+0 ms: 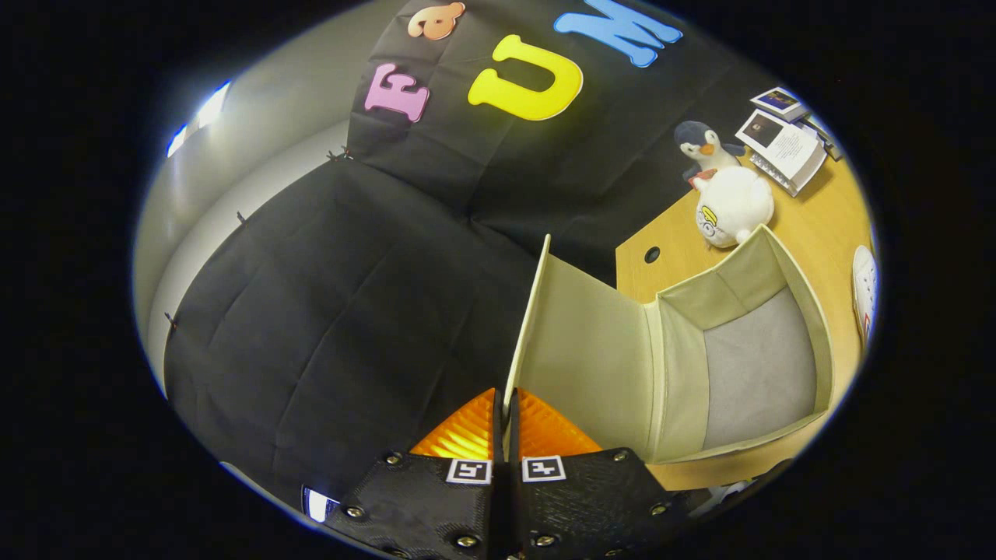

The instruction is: Open the storage box then place both shoes into the box .Put the left shoe in first, then the right shoe, with the right side of both shoes facing outward in a uniform manner.

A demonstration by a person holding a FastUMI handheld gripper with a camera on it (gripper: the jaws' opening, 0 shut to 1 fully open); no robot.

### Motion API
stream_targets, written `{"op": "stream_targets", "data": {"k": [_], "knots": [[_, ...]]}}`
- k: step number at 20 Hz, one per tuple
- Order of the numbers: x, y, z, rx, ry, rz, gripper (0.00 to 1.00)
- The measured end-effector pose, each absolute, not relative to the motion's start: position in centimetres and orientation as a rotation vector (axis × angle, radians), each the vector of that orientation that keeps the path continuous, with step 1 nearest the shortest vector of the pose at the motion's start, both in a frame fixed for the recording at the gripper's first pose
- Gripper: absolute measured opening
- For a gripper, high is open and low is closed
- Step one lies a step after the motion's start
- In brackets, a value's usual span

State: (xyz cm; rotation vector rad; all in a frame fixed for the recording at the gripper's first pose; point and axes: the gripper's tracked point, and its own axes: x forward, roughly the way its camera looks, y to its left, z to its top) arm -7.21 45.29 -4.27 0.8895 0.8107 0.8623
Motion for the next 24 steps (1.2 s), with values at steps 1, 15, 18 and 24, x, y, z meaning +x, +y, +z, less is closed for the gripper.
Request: {"op": "stream_targets", "data": {"k": [1, 15, 18, 24], "knots": [[-7.5, 45.7, -4.4, 0.869, 0.817, 0.869, 0.0], [-4.9, 42.3, -3.1, 0.594, 0.631, 0.889, 0.97], [-3.3, 39.2, -3.9, 0.534, 0.607, 0.845, 0.97], [-0.1, 33.2, -5.8, 0.482, 0.599, 0.747, 0.97]]}}
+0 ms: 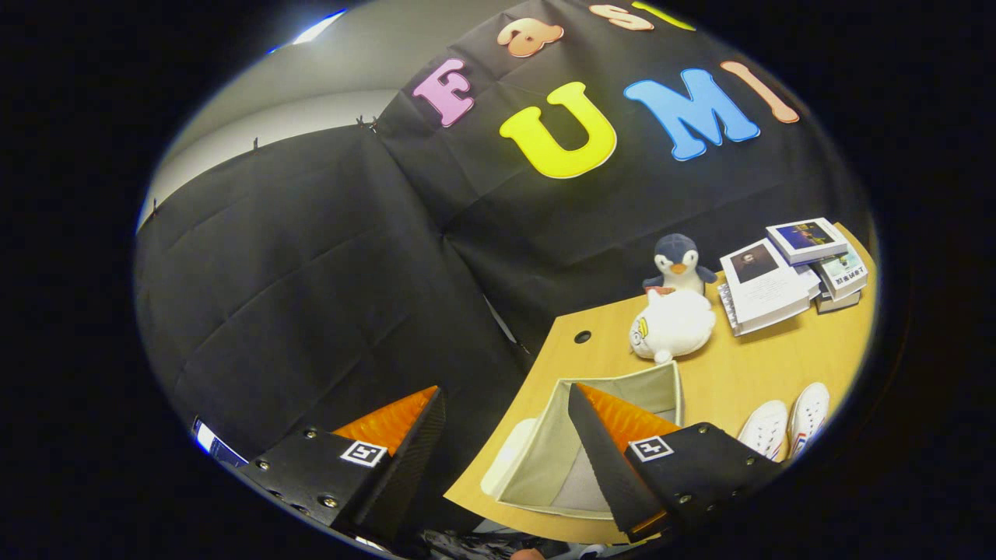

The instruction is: Open the storage box then place both shoes into the box .Put the left shoe in first, then the right shoe, with the right side of both shoes facing outward in a uniform manner.

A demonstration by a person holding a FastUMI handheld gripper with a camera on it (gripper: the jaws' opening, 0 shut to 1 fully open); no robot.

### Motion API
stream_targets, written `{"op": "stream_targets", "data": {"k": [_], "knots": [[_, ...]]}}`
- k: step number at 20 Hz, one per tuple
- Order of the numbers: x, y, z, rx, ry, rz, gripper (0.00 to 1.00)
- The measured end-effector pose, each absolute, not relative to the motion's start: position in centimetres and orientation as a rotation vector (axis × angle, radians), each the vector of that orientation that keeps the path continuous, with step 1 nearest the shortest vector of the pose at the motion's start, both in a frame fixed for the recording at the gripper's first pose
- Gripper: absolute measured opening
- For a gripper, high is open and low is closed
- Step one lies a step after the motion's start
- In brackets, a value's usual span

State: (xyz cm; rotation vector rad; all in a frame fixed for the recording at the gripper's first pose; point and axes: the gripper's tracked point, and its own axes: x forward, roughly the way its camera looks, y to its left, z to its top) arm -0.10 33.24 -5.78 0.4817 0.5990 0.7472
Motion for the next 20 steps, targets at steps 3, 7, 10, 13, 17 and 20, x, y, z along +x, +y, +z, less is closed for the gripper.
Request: {"op": "stream_targets", "data": {"k": [3, 7, 10, 13, 17, 20], "knots": [[1.5, 30.0, -7.1, 0.432, 0.589, 0.697, 0.97], [2.8, 25.8, -9.4, 0.367, 0.606, 0.632, 0.97], [3.4, 22.4, -11.3, 0.334, 0.621, 0.579, 0.97], [3.6, 19.3, -13.5, 0.299, 0.649, 0.528, 0.97], [3.6, 16.2, -16.4, 0.286, 0.693, 0.477, 0.97], [3.2, 14.5, -18.8, 0.261, 0.729, 0.456, 0.98]]}}
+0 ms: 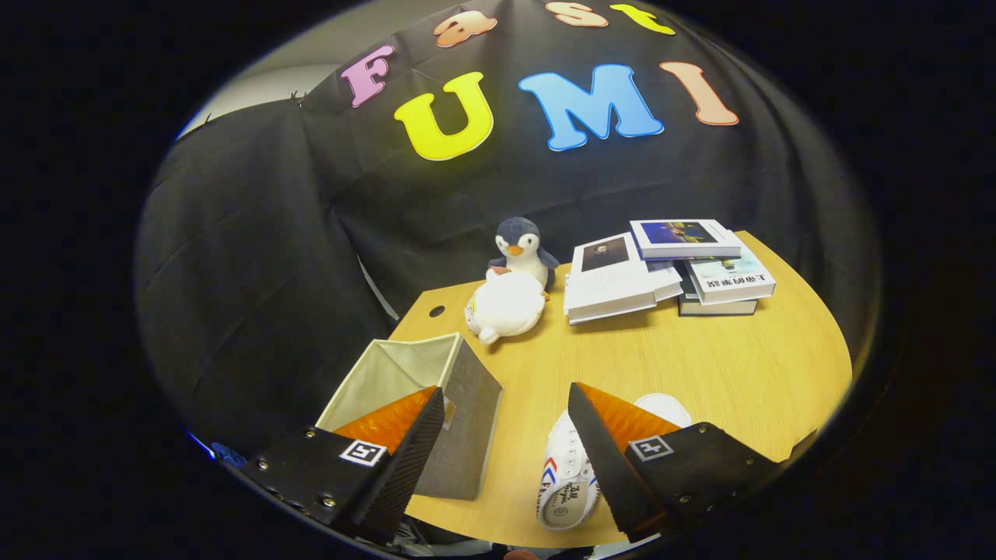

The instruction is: Open the storage box then place both shoes into the box .Put the left shoe in first, then the right shoe, with the right side of both shoes facing outward in a uniform manner.

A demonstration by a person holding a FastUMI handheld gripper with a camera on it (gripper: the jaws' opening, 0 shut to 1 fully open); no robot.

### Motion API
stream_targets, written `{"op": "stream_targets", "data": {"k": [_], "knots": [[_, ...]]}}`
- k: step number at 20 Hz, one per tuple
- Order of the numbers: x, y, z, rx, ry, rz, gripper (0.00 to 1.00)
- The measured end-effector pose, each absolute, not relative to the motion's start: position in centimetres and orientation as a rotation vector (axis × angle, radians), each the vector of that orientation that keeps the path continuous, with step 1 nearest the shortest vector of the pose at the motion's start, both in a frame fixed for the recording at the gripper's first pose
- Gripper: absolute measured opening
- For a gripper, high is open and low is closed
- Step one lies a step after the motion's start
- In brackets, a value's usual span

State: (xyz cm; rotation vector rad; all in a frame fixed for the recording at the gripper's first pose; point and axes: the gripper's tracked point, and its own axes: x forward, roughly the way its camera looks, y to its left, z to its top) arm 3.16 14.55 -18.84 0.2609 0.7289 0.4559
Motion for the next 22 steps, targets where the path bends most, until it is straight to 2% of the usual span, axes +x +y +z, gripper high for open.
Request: {"op": "stream_targets", "data": {"k": [14, 22], "knots": [[0.1, 11.1, -31.4, 0.158, 0.952, 0.442, 0.98], [-1.6, 10.7, -35.2, 0.123, 1.067, 0.451, 0.97]]}}
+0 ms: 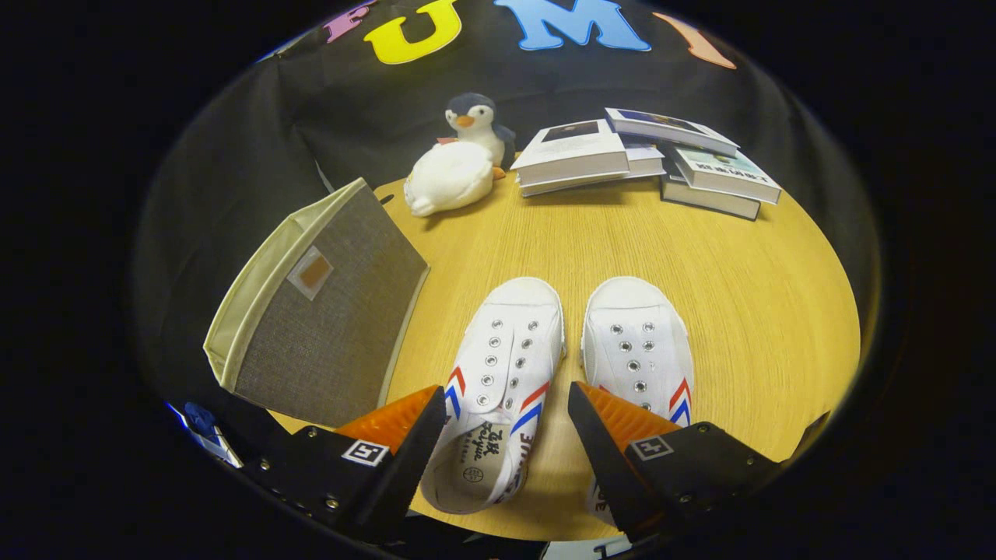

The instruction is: Open the storage box then place both shoes into the box .Put the left shoe in first, then the right shoe, with the right side of both shoes facing outward in a uniform manner.

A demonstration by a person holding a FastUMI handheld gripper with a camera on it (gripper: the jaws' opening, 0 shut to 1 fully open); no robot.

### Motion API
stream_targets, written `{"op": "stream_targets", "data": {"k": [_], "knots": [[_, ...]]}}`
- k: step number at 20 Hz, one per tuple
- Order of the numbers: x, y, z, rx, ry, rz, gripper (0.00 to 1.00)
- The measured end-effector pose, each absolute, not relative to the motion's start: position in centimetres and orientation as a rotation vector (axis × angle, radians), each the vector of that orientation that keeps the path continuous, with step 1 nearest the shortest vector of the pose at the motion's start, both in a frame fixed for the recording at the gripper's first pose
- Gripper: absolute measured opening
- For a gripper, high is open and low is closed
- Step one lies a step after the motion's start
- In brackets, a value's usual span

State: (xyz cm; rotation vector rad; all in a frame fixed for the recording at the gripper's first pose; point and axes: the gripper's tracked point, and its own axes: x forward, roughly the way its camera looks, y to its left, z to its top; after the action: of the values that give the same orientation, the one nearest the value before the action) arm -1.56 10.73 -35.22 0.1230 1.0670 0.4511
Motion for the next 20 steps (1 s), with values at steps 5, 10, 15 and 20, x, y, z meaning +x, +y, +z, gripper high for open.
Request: {"op": "stream_targets", "data": {"k": [5, 10, 15, 20], "knots": [[-1.7, 10.3, -37.0, 0.133, 1.115, 0.4, 0.85], [-2.3, 10.6, -38.1, 0.175, 1.163, 0.4, 0.72], [-2.6, 10.5, -38.5, 0.253, 1.198, 0.365, 0.29], [-2.3, 10.4, -37.9, 0.327, 1.204, 0.298, 0.0]]}}
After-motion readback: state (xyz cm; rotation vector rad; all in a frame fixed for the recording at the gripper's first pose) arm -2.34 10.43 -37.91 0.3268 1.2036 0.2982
